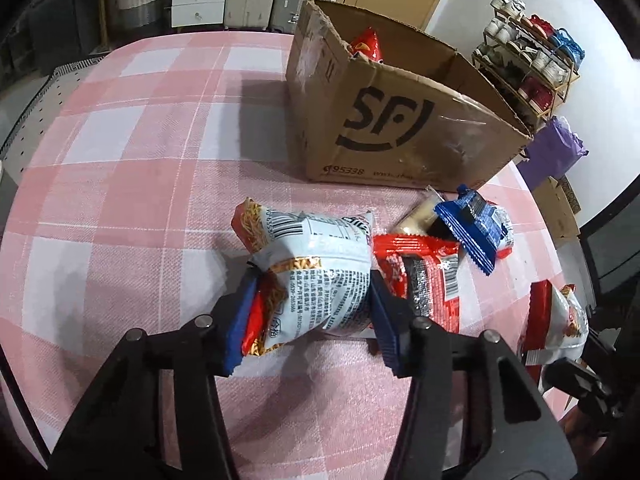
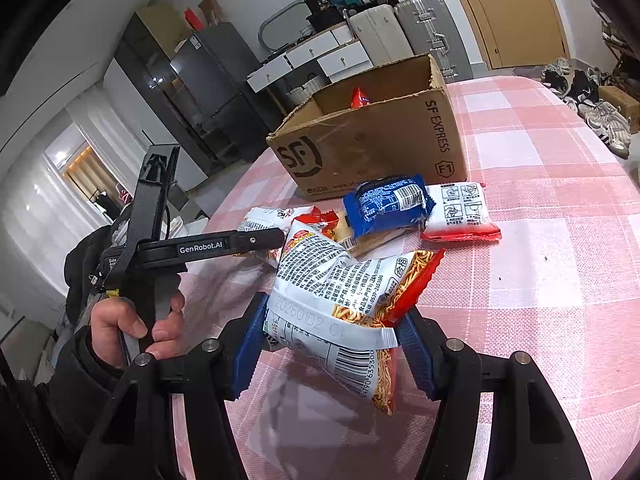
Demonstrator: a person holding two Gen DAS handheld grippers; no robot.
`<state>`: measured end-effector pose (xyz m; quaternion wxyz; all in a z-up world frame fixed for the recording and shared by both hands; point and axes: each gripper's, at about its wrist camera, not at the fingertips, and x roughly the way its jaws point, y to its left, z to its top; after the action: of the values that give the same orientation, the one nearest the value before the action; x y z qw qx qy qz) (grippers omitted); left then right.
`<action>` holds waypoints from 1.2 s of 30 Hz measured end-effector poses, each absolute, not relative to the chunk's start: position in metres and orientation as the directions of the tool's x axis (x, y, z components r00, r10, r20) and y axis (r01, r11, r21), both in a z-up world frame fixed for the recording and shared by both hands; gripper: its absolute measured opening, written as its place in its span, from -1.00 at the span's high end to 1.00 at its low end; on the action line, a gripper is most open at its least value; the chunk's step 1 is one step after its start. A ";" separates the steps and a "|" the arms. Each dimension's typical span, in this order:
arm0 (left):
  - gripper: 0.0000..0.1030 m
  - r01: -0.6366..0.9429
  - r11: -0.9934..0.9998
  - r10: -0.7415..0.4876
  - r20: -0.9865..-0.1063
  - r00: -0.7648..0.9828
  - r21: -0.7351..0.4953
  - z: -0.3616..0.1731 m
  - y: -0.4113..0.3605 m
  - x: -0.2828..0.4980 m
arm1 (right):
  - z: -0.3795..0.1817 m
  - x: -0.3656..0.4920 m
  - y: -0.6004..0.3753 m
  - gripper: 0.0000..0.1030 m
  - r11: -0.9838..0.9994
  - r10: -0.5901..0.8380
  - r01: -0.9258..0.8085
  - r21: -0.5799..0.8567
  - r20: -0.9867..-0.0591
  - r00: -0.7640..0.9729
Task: Organize snacks
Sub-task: 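Grasp the white printed chip bag with the left gripper while the right gripper holds its bag, then carry both white chip bags up and over the SF box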
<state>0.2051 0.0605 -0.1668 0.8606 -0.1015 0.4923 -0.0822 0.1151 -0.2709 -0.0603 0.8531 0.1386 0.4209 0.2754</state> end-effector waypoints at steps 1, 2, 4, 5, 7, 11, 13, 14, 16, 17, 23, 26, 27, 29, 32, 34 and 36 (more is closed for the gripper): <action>0.04 0.040 0.966 -0.239 -0.829 0.506 -0.254 -0.166 0.060 0.203 | -0.060 0.115 -0.271 -0.22 0.810 0.586 -0.354 0.467 -0.641 0.495; 0.04 0.038 0.967 -0.235 -0.826 0.512 -0.252 -0.164 0.061 0.200 | -0.059 0.115 -0.270 -0.22 0.811 0.585 -0.354 0.466 -0.641 0.497; 0.04 0.040 0.968 -0.232 -0.818 0.526 -0.249 -0.158 0.063 0.192 | -0.057 0.114 -0.270 -0.22 0.811 0.585 -0.357 0.464 -0.638 0.500; 0.04 0.039 0.969 -0.225 -0.815 0.534 -0.242 -0.155 0.064 0.189 | -0.056 0.114 -0.269 -0.22 0.811 0.585 -0.359 0.462 -0.637 0.502; 0.04 0.042 0.971 -0.219 -0.808 0.547 -0.235 -0.149 0.065 0.183 | -0.055 0.115 -0.268 -0.22 0.812 0.584 -0.361 0.459 -0.637 0.504; 0.04 0.055 0.974 -0.212 -0.786 0.581 -0.222 -0.133 0.065 0.170 | -0.049 0.116 -0.266 -0.22 0.812 0.583 -0.368 0.452 -0.630 0.513; 0.04 0.062 0.975 -0.208 -0.778 0.593 -0.213 -0.126 0.064 0.166 | -0.046 0.116 -0.266 -0.22 0.812 0.584 -0.372 0.450 -0.624 0.519; 0.03 0.064 0.976 -0.205 -0.773 0.601 -0.209 -0.121 0.064 0.163 | -0.043 0.117 -0.266 -0.22 0.813 0.583 -0.374 0.447 -0.622 0.523; 0.03 0.074 0.979 -0.196 -0.760 0.619 -0.192 -0.111 0.063 0.158 | -0.037 0.117 -0.266 -0.22 0.814 0.581 -0.379 0.440 -0.617 0.531; 0.03 0.077 0.979 -0.194 -0.755 0.626 -0.188 -0.107 0.063 0.156 | -0.035 0.117 -0.267 -0.22 0.815 0.580 -0.381 0.437 -0.615 0.534; 0.03 0.099 0.982 -0.185 -0.720 0.669 -0.160 -0.079 0.060 0.147 | -0.010 0.122 -0.268 -0.22 0.816 0.578 -0.408 0.410 -0.586 0.567; 0.03 0.110 0.982 -0.185 -0.707 0.683 -0.151 -0.066 0.057 0.145 | 0.002 0.126 -0.267 -0.22 0.815 0.579 -0.427 0.392 -0.573 0.580; 0.03 0.119 0.982 -0.187 -0.701 0.688 -0.144 -0.060 0.056 0.144 | 0.008 0.127 -0.267 -0.22 0.814 0.581 -0.434 0.387 -0.565 0.586; 0.03 0.124 0.984 -0.180 -0.688 0.703 -0.131 -0.049 0.054 0.141 | 0.018 0.131 -0.266 -0.22 0.815 0.579 -0.445 0.371 -0.551 0.601; 0.03 0.137 0.984 -0.180 -0.677 0.713 -0.118 -0.033 0.050 0.141 | 0.029 0.137 -0.265 -0.22 0.815 0.579 -0.458 0.356 -0.538 0.613; 0.03 0.142 0.984 -0.176 -0.673 0.719 -0.106 -0.024 0.047 0.143 | 0.037 0.142 -0.263 -0.22 0.813 0.581 -0.469 0.345 -0.530 0.618; 0.03 0.142 0.985 -0.173 -0.667 0.725 -0.101 -0.014 0.045 0.144 | 0.048 0.146 -0.261 -0.22 0.813 0.580 -0.482 0.326 -0.519 0.628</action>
<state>0.1443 0.0453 -0.0144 0.9285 -0.0212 0.3610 -0.0848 0.1456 -0.2607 0.0479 0.8988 0.0778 0.3146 0.2953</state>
